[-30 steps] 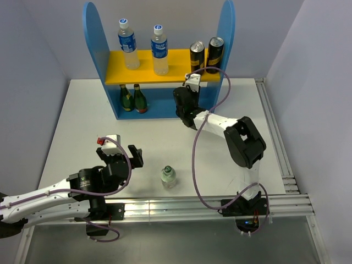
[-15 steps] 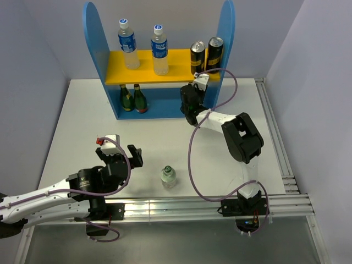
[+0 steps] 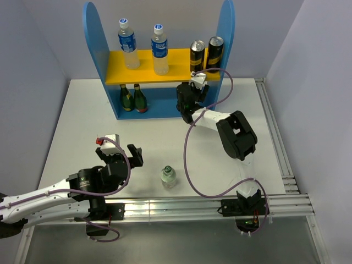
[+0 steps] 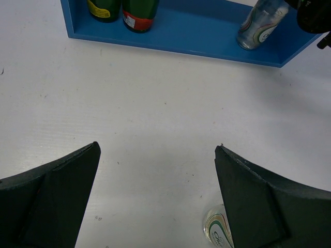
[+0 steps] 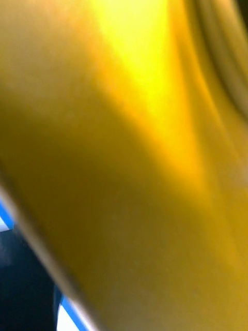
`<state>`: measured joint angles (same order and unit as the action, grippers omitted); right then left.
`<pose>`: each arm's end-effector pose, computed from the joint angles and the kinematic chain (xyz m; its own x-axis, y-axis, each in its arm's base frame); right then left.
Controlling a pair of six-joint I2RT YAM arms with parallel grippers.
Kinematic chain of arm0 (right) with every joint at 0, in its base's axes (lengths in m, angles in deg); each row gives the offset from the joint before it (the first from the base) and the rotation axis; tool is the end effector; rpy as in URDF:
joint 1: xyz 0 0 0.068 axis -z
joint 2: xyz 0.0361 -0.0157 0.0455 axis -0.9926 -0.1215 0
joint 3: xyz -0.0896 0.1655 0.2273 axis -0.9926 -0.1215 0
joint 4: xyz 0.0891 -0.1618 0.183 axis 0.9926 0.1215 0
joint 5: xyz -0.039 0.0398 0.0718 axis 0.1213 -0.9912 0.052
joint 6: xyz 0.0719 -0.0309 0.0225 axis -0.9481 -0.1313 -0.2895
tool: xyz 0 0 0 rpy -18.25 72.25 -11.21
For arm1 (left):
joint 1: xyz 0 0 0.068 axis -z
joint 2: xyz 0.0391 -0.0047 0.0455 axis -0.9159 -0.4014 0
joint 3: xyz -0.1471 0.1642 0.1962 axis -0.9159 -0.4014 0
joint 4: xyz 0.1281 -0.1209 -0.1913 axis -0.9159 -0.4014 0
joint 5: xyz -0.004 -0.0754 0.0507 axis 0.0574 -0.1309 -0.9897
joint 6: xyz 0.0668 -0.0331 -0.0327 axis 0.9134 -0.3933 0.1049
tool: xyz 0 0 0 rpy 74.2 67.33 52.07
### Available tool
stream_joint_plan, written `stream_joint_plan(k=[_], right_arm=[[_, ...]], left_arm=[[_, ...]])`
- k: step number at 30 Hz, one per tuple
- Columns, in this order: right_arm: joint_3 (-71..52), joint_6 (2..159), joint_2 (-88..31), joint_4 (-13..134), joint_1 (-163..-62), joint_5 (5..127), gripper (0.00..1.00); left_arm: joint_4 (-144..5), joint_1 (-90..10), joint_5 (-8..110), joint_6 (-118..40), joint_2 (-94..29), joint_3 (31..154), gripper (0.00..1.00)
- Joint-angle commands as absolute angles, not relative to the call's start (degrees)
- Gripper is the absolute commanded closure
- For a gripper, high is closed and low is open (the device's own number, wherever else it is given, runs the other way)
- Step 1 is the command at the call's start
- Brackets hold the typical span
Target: Place and organize the beverage onto the shelf
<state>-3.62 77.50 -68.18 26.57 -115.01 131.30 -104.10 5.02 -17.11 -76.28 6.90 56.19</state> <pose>0.4593 0.2162 0.2444 -0.0032 0.1048 -0.9945 0.4449 0.8908 0.0924 0.0976 -0.0985 0.2818 -0.2972 -0.3008 -0.9062 0.0301 0.9457 -0.3238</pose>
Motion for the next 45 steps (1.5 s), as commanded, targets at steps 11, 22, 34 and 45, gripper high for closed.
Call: stream_joint_plan(k=[11,22,34,45], right_arm=[[-7.5,72.0,-61.8,30.0,-114.8,130.8,0.03],[-16.0,66.8,-51.0,36.3,-117.3,129.2,0.01],[-25.4,62.3,-40.2,42.6,-119.7,125.4,0.01],[-38.3,56.9,-15.7,55.5,-127.6,124.3,0.01]], left_arm=[[-102.4,5.4,-18.0,-75.6,7.4,55.6,0.01],[-102.5,5.4,-18.3,-75.7,7.2,55.6,0.01],[-102.9,5.4,-19.0,-75.7,6.6,56.3,0.01],[-90.0,8.9,-2.4,-67.0,-1.1,54.5,0.01]])
